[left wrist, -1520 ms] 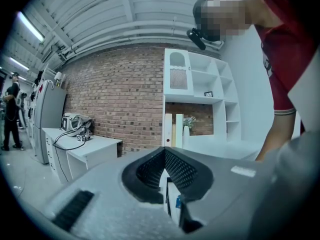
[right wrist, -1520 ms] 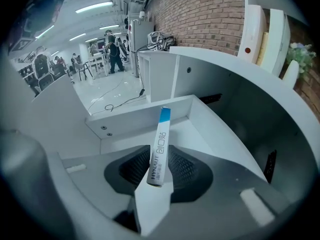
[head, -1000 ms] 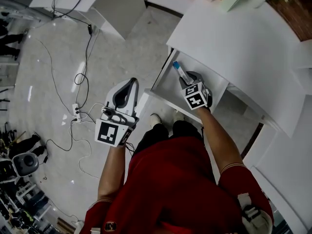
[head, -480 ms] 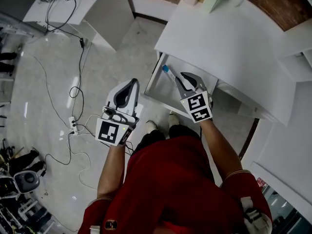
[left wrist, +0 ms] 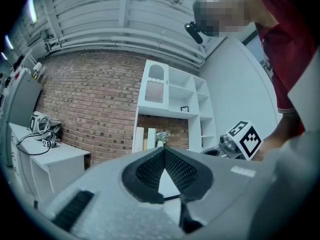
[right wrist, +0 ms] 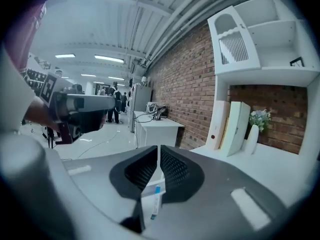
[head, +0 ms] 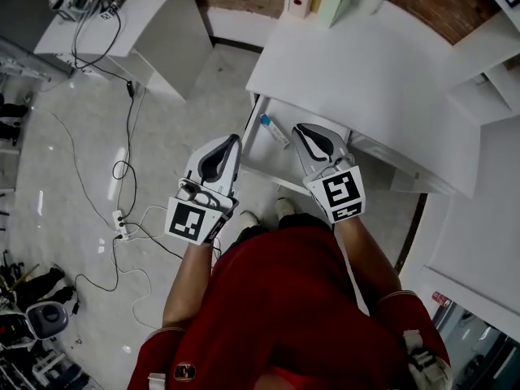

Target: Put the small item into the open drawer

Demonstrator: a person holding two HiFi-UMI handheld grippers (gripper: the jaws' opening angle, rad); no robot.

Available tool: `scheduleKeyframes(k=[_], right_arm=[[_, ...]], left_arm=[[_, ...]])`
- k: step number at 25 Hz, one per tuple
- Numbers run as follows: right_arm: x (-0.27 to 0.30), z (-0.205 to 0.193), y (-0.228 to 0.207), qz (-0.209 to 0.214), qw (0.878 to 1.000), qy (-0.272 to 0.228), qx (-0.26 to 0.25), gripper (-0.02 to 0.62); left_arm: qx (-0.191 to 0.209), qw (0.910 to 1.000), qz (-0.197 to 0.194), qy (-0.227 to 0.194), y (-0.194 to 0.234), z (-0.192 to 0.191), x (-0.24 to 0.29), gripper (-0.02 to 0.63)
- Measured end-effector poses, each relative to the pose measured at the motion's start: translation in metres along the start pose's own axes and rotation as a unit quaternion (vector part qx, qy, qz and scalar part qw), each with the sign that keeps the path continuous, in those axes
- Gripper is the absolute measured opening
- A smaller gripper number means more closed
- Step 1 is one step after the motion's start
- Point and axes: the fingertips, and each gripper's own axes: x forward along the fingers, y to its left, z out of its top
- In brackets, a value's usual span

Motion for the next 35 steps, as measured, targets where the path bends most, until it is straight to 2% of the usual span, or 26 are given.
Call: scheduleKeyframes(k=[7, 15, 35], right_arm=[[-0.024, 0.035, 0.022, 0.019, 0.998, -0.061, 0.025, 0.012], [-0.036, 0.055, 0.043, 0.043, 0.993, -0.102, 0.038, 0.011], [-0.045, 0.052, 0.047, 0.049, 0.991, -0.113, 0.048, 0.011]], left_arm=[[0.006, 0.9995, -0.027, -0.011, -0.021, 0.013, 0.005, 0.000], [0.004, 0.9994, -0.029, -0.017, -0.025, 0.017, -0.002, 0.000], [0.007, 0.9998, -0.016, -0.013, -0.023, 0.016, -0.016, 0.000]])
